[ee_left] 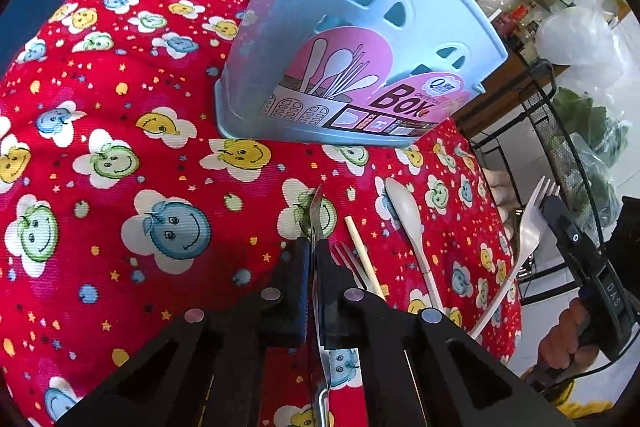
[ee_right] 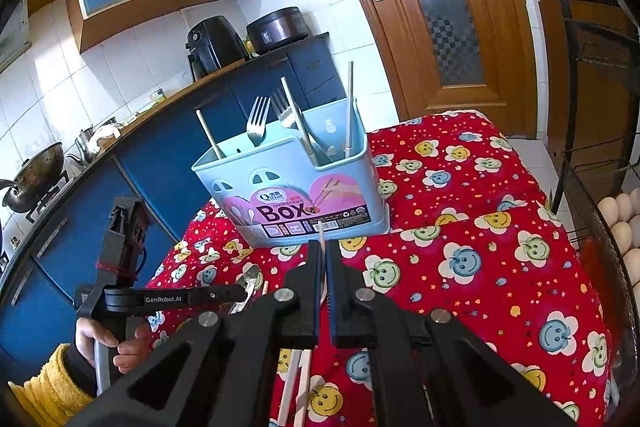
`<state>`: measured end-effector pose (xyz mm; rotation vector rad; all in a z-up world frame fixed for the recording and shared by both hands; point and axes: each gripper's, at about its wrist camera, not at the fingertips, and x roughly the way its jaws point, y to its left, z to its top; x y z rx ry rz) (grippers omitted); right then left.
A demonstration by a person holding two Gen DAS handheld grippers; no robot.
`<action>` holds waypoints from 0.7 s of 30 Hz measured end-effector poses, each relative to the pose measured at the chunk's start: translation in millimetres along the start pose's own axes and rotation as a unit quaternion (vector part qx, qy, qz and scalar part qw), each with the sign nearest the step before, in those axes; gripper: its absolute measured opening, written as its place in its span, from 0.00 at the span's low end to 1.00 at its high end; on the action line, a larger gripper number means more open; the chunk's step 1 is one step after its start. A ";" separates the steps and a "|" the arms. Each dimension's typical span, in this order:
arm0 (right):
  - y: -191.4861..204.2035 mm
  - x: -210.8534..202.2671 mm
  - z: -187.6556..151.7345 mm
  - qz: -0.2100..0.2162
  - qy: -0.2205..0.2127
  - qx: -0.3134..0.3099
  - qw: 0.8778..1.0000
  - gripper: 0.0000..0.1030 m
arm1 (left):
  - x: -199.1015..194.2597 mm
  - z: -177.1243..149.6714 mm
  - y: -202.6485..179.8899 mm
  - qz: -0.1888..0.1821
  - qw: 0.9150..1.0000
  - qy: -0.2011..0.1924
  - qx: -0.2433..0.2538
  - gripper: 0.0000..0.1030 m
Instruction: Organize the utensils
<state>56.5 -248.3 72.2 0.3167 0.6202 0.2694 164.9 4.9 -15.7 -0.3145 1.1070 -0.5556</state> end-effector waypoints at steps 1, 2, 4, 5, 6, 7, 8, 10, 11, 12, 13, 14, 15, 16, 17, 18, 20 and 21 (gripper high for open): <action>1.0 -0.9 0.5 0.000 -0.002 -0.002 1.000 0.04 | -2.5 -1.2 -2.1 0.005 1.000 -0.006 0.002 0.02; 2.0 -2.1 1.1 -0.001 -0.005 -0.004 1.000 0.04 | -5.7 -1.9 -4.1 0.010 1.000 -0.013 0.005 0.02; 3.9 -5.1 3.2 -0.003 -0.011 -0.008 1.000 0.04 | -15.0 -2.5 -8.1 0.015 0.999 -0.031 0.011 0.02; 5.0 -5.9 4.6 -0.004 -0.014 -0.011 1.000 0.04 | -22.6 -3.5 -12.7 0.017 0.999 -0.045 0.016 0.02; 6.3 -7.4 6.1 -0.007 -0.018 -0.014 1.000 0.04 | -29.1 -3.9 -15.8 0.019 0.998 -0.058 0.018 0.02; 7.6 -8.9 7.7 -0.008 -0.022 -0.017 1.000 0.04 | -35.0 -4.5 -18.1 0.020 0.997 -0.068 0.021 0.02; 8.6 -10.0 9.4 -0.009 -0.025 -0.019 0.999 0.04 | -42.2 -5.1 -21.7 0.021 0.996 -0.082 0.023 0.02; 10.4 -12.0 13.2 -0.010 -0.030 -0.023 0.999 0.04 | -54.9 -6.0 -28.9 0.025 0.993 -0.109 0.028 0.02; 11.3 -13.2 15.2 -0.011 -0.033 -0.025 0.999 0.04 | -60.0 -6.0 -32.3 0.026 0.992 -0.120 0.031 0.02; 12.1 -14.4 16.9 -0.012 -0.036 -0.027 0.999 0.04 | -66.2 -6.0 -36.8 0.028 0.990 -0.135 0.035 0.02; 12.0 -15.3 18.8 -0.014 -0.039 -0.028 0.999 0.04 | -73.3 -5.8 -40.5 0.028 0.987 -0.151 0.038 0.02; 12.8 -16.0 20.8 -0.016 -0.041 -0.030 0.999 0.04 | -80.0 -5.5 -44.3 0.028 0.985 -0.166 0.041 0.02; 13.2 -17.0 22.1 -0.016 -0.043 -0.031 0.998 0.04 | -85.5 -5.2 -46.8 0.028 0.983 -0.177 0.042 0.02; 13.4 -17.6 23.6 -0.017 -0.045 -0.032 0.998 0.04 | -92.7 -4.4 -50.4 0.026 0.980 -0.191 0.043 0.02; 14.0 -18.3 25.5 -0.018 -0.047 -0.033 0.998 0.04 | -97.6 -4.0 -52.1 0.024 0.979 -0.199 0.043 0.02; 14.2 -18.9 26.7 -0.019 -0.049 -0.035 0.998 0.04 | -103.2 -2.0 -55.6 0.021 0.976 -0.211 0.044 0.02; 14.2 -19.7 28.4 -0.021 -0.051 -0.036 0.998 0.04 | -117.0 4.4 -64.2 0.019 0.969 -0.240 0.048 0.02; 14.2 -19.9 29.5 -0.022 -0.053 -0.037 0.998 0.04 | -121.8 6.0 -66.1 0.021 0.967 -0.249 0.049 0.02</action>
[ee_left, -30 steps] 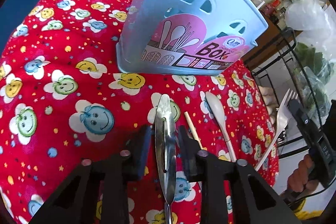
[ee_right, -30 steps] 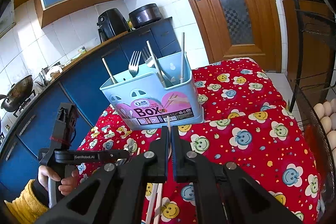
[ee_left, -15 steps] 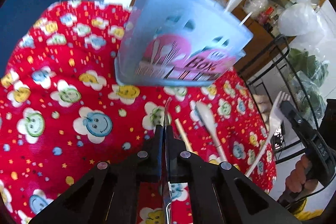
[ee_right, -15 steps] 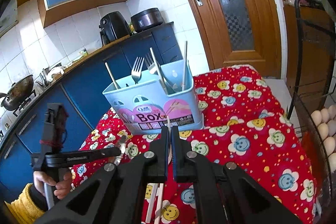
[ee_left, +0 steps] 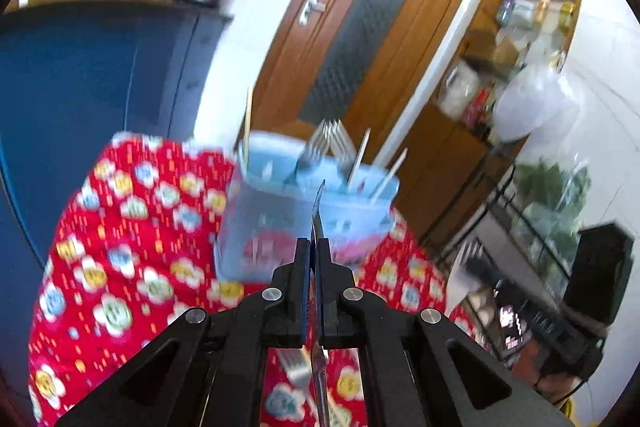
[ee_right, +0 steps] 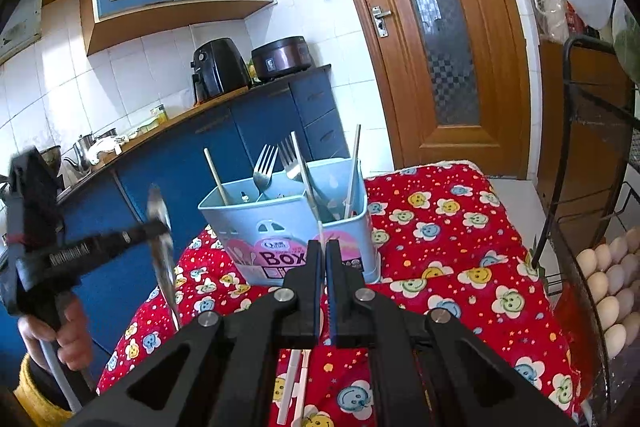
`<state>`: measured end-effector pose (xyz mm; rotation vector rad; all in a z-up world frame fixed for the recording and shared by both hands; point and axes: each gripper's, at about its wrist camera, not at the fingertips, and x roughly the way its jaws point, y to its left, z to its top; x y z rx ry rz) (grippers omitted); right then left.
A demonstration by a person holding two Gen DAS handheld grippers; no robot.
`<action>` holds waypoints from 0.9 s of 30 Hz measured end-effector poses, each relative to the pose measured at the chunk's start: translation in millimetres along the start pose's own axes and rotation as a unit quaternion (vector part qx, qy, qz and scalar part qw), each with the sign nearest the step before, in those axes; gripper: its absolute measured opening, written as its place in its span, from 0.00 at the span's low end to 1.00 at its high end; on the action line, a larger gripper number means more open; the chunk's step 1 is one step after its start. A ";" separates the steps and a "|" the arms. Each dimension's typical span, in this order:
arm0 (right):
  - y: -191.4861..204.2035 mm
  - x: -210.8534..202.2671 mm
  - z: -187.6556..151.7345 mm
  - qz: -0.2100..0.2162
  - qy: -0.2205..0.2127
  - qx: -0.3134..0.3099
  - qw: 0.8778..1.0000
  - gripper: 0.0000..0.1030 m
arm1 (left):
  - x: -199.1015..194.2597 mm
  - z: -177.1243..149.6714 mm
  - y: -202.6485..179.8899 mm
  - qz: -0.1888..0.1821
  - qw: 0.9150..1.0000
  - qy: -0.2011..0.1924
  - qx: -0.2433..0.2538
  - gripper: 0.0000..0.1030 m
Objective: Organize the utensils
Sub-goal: 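Lower the tongs into the caddy and open the left tool while the right tool drops the white fork in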
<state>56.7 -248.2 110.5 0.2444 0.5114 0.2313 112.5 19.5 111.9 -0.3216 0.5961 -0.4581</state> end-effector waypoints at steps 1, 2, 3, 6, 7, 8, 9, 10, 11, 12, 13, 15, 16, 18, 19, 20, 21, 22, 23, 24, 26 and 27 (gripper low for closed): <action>-0.3 0.0 1.2 -0.001 -0.001 0.000 1.000 0.04 | -4.9 5.8 -1.5 0.004 1.000 -0.014 0.003 0.02; -0.3 -0.4 1.2 -0.002 -0.002 -0.001 1.000 0.04 | -8.1 13.1 -3.8 0.008 1.000 -0.026 0.007 0.02; -0.6 -0.2 2.7 -0.003 -0.003 -0.002 1.000 0.04 | -10.8 19.1 -5.0 0.010 0.999 -0.033 0.008 0.02; -0.8 -0.1 8.0 -0.010 -0.007 -0.008 1.000 0.04 | -14.6 34.7 -6.8 0.016 0.999 -0.051 0.009 0.02; -1.2 -0.3 10.5 -0.012 -0.010 -0.010 1.000 0.04 | -15.6 40.9 -7.5 0.021 0.998 -0.057 0.010 0.02; -1.3 -0.7 13.4 -0.013 -0.012 -0.012 1.000 0.04 | -16.4 47.4 -8.0 0.025 0.998 -0.064 0.010 0.02; -1.3 -1.0 15.4 -0.015 -0.014 -0.014 1.000 0.04 | -17.3 51.6 -8.9 0.028 0.997 -0.067 0.011 0.02; -1.1 -1.0 20.3 -0.019 -0.019 -0.019 0.999 0.04 | -18.8 57.9 -10.3 0.033 0.997 -0.073 0.012 0.02; -1.2 -0.7 24.1 -0.022 -0.022 -0.022 0.999 0.04 | -20.6 64.6 -12.3 0.036 0.996 -0.079 0.014 0.02; -1.0 -0.6 26.9 -0.024 -0.024 -0.025 0.999 0.04 | -21.2 68.5 -13.7 0.038 0.996 -0.083 0.016 0.02; -0.7 0.1 32.7 -0.028 -0.029 -0.029 0.999 0.04 | -22.4 75.0 -16.0 0.043 0.995 -0.090 0.020 0.02; 0.0 1.5 41.9 -0.034 -0.038 -0.038 0.998 0.03 | -23.9 86.5 -19.4 0.047 0.993 -0.102 0.024 0.02; 0.2 2.1 45.8 -0.037 -0.043 -0.041 0.998 0.04 | -24.6 93.8 -21.7 0.044 0.993 -0.108 0.026 0.02; 0.7 4.3 56.5 -0.045 -0.053 -0.048 0.996 0.04 | -25.9 104.4 -26.7 0.047 0.991 -0.119 0.032 0.02; 0.8 5.6 60.8 -0.048 -0.057 -0.050 0.996 0.04 | -26.0 110.4 -28.9 0.050 0.990 -0.126 0.037 0.02; 1.0 6.9 65.1 -0.050 -0.061 -0.052 0.996 0.04 | -25.6 115.0 -30.7 0.053 0.989 -0.132 0.041 0.02; 1.6 8.4 69.5 -0.052 -0.066 -0.054 0.995 0.04 | -24.9 120.0 -33.0 0.058 0.988 -0.138 0.046 0.02; 2.0 10.0 74.1 -0.054 -0.070 -0.055 0.995 0.04 | -23.7 124.7 -35.4 0.063 0.986 -0.145 0.051 0.02; 2.6 11.1 77.2 -0.056 -0.073 -0.057 0.994 0.04 | -22.0 129.5 -37.4 0.071 0.984 -0.152 0.058 0.02; 3.3 13.4 82.8 -0.058 -0.079 -0.059 0.993 0.04 | -20.5 132.0 -38.6 0.075 0.983 -0.155 0.060 0.02; 4.3 17.8 90.2 -0.061 -0.085 -0.062 0.993 0.03 | -15.4 138.9 -39.9 0.083 0.981 -0.164 0.065 0.02; 5.4 21.0 95.4 -0.064 -0.090 -0.065 0.992 0.04 | -13.3 141.2 -39.9 0.087 0.980 -0.166 0.066 0.02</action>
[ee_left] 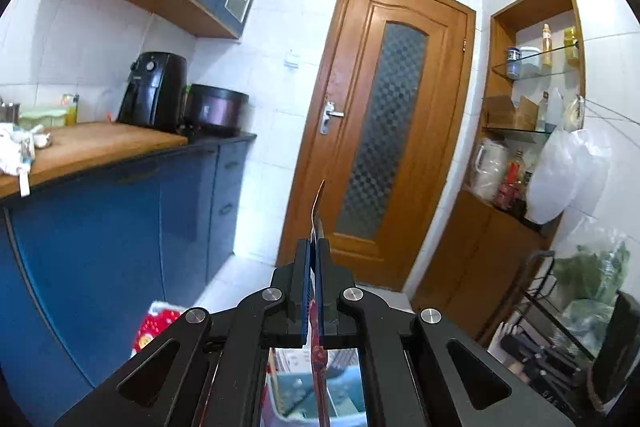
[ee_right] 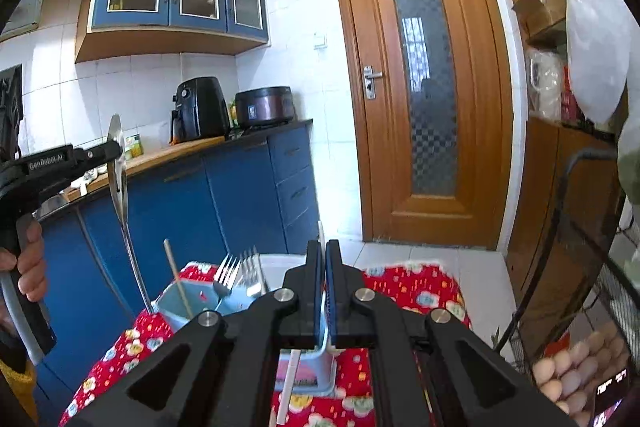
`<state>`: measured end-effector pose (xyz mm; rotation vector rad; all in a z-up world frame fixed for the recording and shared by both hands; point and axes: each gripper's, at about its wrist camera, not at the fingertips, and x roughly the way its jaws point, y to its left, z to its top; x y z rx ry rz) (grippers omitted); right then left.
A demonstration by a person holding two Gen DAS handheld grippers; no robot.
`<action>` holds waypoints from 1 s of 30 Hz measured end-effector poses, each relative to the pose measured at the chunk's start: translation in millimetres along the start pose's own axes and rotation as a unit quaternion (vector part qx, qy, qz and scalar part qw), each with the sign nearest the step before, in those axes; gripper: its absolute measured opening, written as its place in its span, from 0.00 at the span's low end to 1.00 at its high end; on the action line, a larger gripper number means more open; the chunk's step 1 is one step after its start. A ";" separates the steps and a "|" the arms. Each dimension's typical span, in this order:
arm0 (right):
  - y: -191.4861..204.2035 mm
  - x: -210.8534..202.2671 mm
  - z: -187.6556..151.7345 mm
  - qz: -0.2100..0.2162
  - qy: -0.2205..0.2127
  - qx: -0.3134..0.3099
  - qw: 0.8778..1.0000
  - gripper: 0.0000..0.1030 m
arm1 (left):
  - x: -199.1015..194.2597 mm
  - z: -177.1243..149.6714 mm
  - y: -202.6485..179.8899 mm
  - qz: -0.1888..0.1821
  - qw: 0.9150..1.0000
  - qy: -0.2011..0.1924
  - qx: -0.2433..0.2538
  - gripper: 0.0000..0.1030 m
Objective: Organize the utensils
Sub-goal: 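Lower the tongs into the caddy and open the left tool while the right tool drops the white fork in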
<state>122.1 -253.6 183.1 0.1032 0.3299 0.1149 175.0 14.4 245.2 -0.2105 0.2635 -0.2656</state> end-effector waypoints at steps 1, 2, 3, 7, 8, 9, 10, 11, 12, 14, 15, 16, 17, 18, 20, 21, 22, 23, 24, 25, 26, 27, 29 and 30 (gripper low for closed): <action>0.6 3.2 3.3 -0.003 -0.004 -0.002 1.000 0.04 | 2.0 -0.3 -0.4 0.003 1.000 -0.001 0.001 0.02; 1.0 6.2 6.9 -0.005 -0.008 -0.004 1.000 0.04 | 6.2 -0.5 -0.2 0.007 1.000 -0.001 0.003 0.02; 1.4 8.3 9.0 -0.007 -0.011 -0.006 1.000 0.03 | 8.9 -1.0 -0.1 0.010 1.000 0.000 0.003 0.02; 0.9 21.8 18.2 -0.014 -0.023 -0.004 1.000 0.04 | 23.2 -7.6 4.8 0.021 1.000 0.003 0.005 0.02; 0.8 25.0 19.1 -0.015 -0.024 -0.001 1.000 0.03 | 26.3 -9.3 5.9 0.023 1.000 0.005 0.005 0.02; -0.3 26.7 18.9 -0.016 -0.025 0.000 1.000 0.04 | 30.1 -11.6 7.7 0.025 1.000 0.006 0.005 0.02; -0.8 31.4 19.8 -0.017 -0.026 0.001 1.000 0.03 | 32.9 -12.7 8.5 0.026 1.000 0.007 0.005 0.02; -0.6 33.6 20.1 -0.018 -0.026 0.002 0.999 0.04 | 36.1 -13.9 10.1 0.028 1.000 0.007 0.004 0.02; -0.8 36.7 20.1 -0.020 -0.028 0.003 0.999 0.04 | 38.2 -14.9 10.8 0.028 1.000 0.008 0.003 0.02; -2.2 42.4 18.9 -0.024 -0.031 0.005 0.999 0.04 | 42.8 -16.1 12.7 0.028 1.000 0.007 0.000 0.02; -2.5 45.3 18.1 -0.026 -0.032 0.006 0.999 0.04 | 44.8 -17.0 13.3 0.028 1.000 0.006 0.000 0.02; -2.0 47.8 17.0 -0.027 -0.034 0.008 0.999 0.04 | 45.0 -17.0 13.5 0.029 1.000 0.006 0.002 0.02; -2.1 51.1 17.0 -0.029 -0.035 0.010 0.999 0.04 | 46.6 -18.1 13.3 0.031 1.000 0.005 0.004 0.02; -1.3 55.1 16.7 -0.032 -0.038 0.012 0.999 0.04 | 48.8 -20.2 12.7 0.033 0.999 0.005 0.009 0.02; -1.8 60.7 16.1 -0.035 -0.041 0.013 0.998 0.04 | 54.7 -26.4 11.7 0.032 0.999 0.012 0.013 0.02; -0.7 64.1 14.7 -0.037 -0.041 0.012 0.998 0.04 | 56.9 -29.5 11.2 0.030 0.999 0.015 0.012 0.02; 1.0 68.7 12.6 -0.039 -0.038 0.008 0.998 0.04 | 59.2 -32.3 11.7 0.028 0.999 0.019 0.008 0.02; 1.2 70.8 10.8 -0.040 -0.036 0.005 0.999 0.04 | 61.8 -35.8 12.4 0.026 0.999 0.024 0.004 0.02; 3.0 73.7 7.3 -0.040 -0.033 -0.001 0.999 0.04 | 62.3 -39.5 11.1 0.025 0.999 0.026 0.003 0.02; 4.9 75.0 4.7 -0.041 -0.031 -0.006 0.999 0.04 | 63.9 -43.7 11.2 0.026 0.999 0.029 0.003 0.02; 6.6 76.2 1.2 -0.041 -0.028 -0.014 0.999 0.04 | 65.5 -47.6 11.7 0.027 0.999 0.033 0.004 0.02; 7.8 76.5 -2.4 -0.042 -0.026 -0.020 0.999 0.04 | 66.8 -51.3 10.9 0.028 0.999 0.036 0.006 0.02; 9.3 77.3 -7.6 -0.039 -0.020 -0.025 0.999 0.04 | 68.5 -58.0 11.7 0.027 0.999 0.044 0.007 0.02; 9.6 78.1 -10.4 -0.035 -0.016 -0.026 0.999 0.04 | 69.0 -61.1 11.8 0.027 0.998 0.047 0.006 0.02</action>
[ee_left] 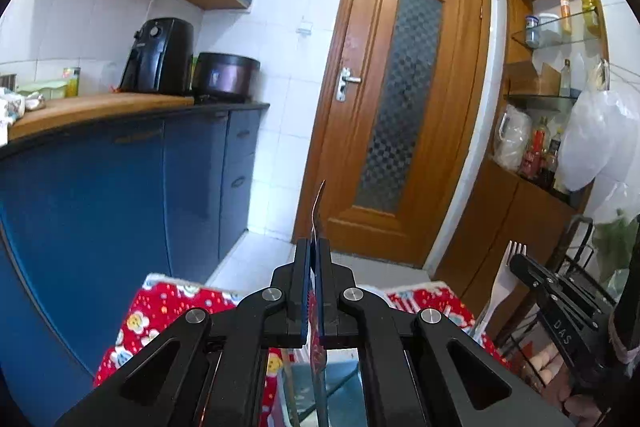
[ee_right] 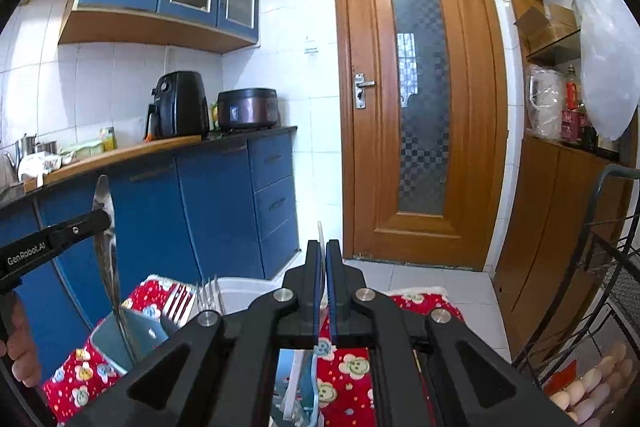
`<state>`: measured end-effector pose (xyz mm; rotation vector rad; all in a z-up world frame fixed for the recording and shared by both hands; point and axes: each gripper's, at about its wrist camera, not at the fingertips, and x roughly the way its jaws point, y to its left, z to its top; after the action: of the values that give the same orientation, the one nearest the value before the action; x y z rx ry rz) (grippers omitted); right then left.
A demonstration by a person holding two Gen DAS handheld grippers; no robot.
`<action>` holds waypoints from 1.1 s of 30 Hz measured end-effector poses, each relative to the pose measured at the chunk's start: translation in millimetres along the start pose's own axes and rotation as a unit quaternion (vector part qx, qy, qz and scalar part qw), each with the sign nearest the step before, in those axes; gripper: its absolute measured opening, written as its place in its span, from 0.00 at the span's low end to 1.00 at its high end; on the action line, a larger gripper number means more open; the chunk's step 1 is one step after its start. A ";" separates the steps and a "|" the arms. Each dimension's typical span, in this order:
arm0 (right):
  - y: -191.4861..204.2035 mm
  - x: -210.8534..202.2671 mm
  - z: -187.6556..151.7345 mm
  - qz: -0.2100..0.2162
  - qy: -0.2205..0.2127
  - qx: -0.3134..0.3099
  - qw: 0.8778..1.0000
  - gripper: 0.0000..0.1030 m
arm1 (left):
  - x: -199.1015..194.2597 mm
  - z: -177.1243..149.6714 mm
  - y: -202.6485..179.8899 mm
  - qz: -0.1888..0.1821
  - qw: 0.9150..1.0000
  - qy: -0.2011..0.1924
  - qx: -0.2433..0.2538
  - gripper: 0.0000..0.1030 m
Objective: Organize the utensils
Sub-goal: 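Lower the tongs into the caddy and open the left tool while the right tool drops the white fork in, then move both open tools back down to the remaining utensils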
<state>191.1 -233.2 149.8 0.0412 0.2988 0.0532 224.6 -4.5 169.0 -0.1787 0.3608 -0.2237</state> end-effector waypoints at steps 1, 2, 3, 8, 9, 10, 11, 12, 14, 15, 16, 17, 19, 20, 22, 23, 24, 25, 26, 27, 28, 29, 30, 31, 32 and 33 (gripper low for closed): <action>0.4 0.4 -2.1 0.003 0.004 -0.002 1.000 0.04 | 1.4 -3.9 0.2 -0.001 1.000 0.005 0.000 0.02; 1.0 0.5 -4.3 0.004 0.007 -0.003 1.000 0.04 | 1.6 -7.3 -0.5 -0.002 1.000 0.008 0.000 0.02; 1.5 0.7 -6.2 0.004 0.008 -0.005 1.000 0.04 | 3.0 -11.6 -0.6 -0.002 1.000 0.013 0.001 0.02; 3.0 1.2 -18.4 0.008 0.027 -0.003 1.000 0.04 | 3.4 -27.9 -0.3 -0.007 1.000 0.029 0.001 0.02; 2.4 1.4 -20.4 0.010 0.031 0.001 0.999 0.04 | 3.6 -29.6 -0.1 -0.008 0.999 0.032 0.001 0.02; 1.2 1.2 -21.9 0.015 0.036 0.006 0.999 0.05 | 3.4 -31.7 -0.1 -0.010 0.999 0.036 0.000 0.02; 0.2 1.1 -23.6 0.019 0.040 0.012 0.999 0.07 | 3.2 -33.1 0.5 -0.010 0.999 0.039 -0.001 0.03; -1.2 0.9 -24.5 0.023 0.045 0.019 0.999 0.10 | 2.8 -34.5 0.6 -0.010 0.999 0.042 -0.002 0.03; -3.3 -1.6 -25.8 0.032 0.048 0.031 0.998 0.26 | 1.5 -36.0 1.1 -0.010 0.999 0.049 -0.003 0.03; -3.4 -3.3 -26.7 0.036 0.048 0.035 0.998 0.28 | 1.0 -36.3 1.0 -0.011 0.999 0.053 -0.003 0.03; -4.6 -6.3 -26.7 0.043 0.048 0.041 0.997 0.28 | 0.1 -36.7 1.1 -0.012 0.998 0.057 -0.003 0.03; -4.9 -8.5 -26.9 0.043 0.048 0.043 0.997 0.28 | -1.1 -37.0 1.0 -0.012 0.998 0.061 -0.003 0.05; -5.0 -14.4 -26.7 0.044 0.048 0.046 0.997 0.30 | -4.8 -36.6 0.2 -0.013 0.998 0.062 -0.003 0.08; -5.2 -17.1 -26.0 0.046 0.048 0.049 0.997 0.31 | -6.8 -37.0 0.1 -0.013 0.998 0.063 -0.003 0.10; -6.9 -22.4 -25.7 0.050 0.047 0.057 0.996 0.34 | -10.7 -37.7 -0.3 -0.013 0.998 0.066 -0.004 0.18; -8.4 -26.3 -25.5 0.054 0.048 0.063 0.995 0.35 | -13.4 -38.1 -0.9 -0.015 0.998 0.068 -0.005 0.27; -9.8 -29.5 -25.7 0.058 0.048 0.068 0.995 0.35 | -15.5 -38.6 -1.0 -0.018 0.997 0.068 -0.006 0.30; -10.4 -32.6 -25.7 0.060 0.048 0.072 0.994 0.36 | -18.8 -39.2 -1.2 -0.021 0.997 0.068 -0.007 0.35; -11.0 -35.3 -25.3 0.062 0.049 0.073 0.994 0.37 | -21.6 -39.5 -1.0 -0.024 0.997 0.068 -0.007 0.36; -11.0 -37.5 -25.5 0.062 0.049 0.074 0.994 0.37 | -25.1 -39.7 -2.2 -0.025 0.997 0.068 -0.007 0.36; -11.4 -42.4 -26.1 0.061 0.050 0.075 0.994 0.37 | -28.7 -40.0 -3.3 -0.026 0.997 0.068 -0.005 0.36; -11.2 -45.6 -26.1 0.062 0.050 0.076 0.994 0.38 | -32.4 -40.4 -4.0 -0.027 0.997 0.069 -0.005 0.36; -11.6 -49.5 -26.8 0.064 0.051 0.077 0.994 0.38 | -35.0 -40.9 -4.0 -0.027 0.997 0.069 -0.005 0.36; -11.8 -52.8 -27.1 0.066 0.053 0.078 0.993 0.39 | -38.8 -41.4 -4.2 -0.029 0.997 0.070 -0.007 0.36; -11.5 -56.6 -27.7 0.067 0.054 0.078 0.993 0.40 | -43.0 -42.1 -4.5 -0.030 0.997 0.071 -0.008 0.37; -11.1 -60.2 -28.5 0.068 0.055 0.079 0.993 0.41 | -45.7 -42.6 -3.6 -0.032 0.997 0.072 -0.009 0.37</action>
<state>125.8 -246.8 139.7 0.2165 0.4091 0.1678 166.6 -2.3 145.5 -0.1921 0.4999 -0.2971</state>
